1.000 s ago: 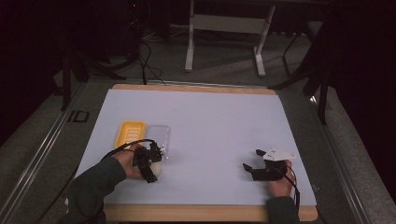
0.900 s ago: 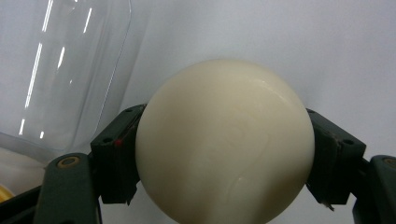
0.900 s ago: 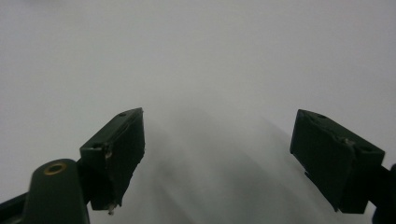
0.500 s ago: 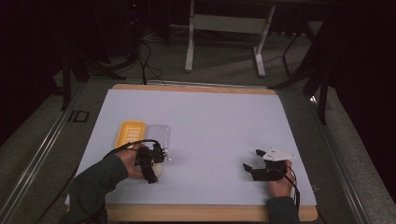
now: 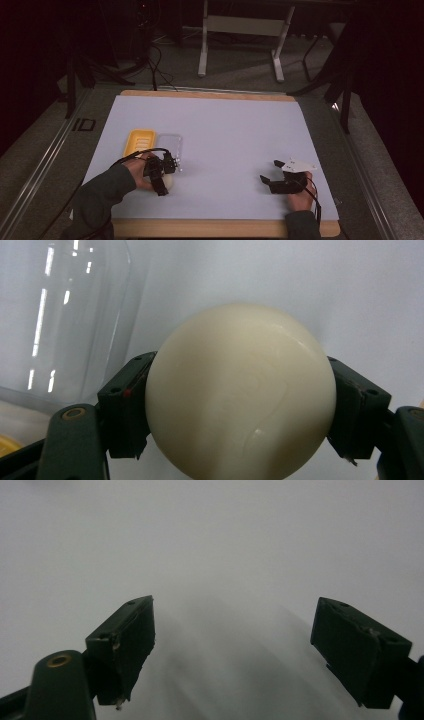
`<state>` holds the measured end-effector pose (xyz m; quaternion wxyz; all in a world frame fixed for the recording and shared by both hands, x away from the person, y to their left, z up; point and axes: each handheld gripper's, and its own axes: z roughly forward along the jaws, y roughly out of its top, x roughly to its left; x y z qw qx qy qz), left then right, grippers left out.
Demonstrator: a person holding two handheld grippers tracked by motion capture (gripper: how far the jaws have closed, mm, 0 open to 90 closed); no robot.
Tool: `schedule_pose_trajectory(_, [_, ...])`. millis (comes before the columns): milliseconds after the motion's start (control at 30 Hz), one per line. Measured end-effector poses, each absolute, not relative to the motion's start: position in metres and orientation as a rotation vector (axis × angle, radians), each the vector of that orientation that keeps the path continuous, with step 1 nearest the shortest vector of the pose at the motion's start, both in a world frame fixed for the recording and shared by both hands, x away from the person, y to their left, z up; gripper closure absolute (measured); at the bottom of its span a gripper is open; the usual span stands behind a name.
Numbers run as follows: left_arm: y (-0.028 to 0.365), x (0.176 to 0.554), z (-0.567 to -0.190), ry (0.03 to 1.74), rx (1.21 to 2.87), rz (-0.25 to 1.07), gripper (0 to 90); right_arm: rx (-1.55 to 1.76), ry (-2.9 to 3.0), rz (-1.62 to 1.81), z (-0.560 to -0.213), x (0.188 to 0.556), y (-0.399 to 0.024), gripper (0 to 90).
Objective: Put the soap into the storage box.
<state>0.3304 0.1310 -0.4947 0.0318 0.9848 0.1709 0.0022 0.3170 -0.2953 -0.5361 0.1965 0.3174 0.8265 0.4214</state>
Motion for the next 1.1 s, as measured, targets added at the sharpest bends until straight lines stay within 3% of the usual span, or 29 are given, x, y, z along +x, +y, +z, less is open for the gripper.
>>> schedule_pose_trajectory(1100, [0.143, 0.345, -0.470, 0.573, 2.989, 0.046, 25.2, 0.889, 2.315, 1.182, -0.536, 0.317, -0.295, 17.6])
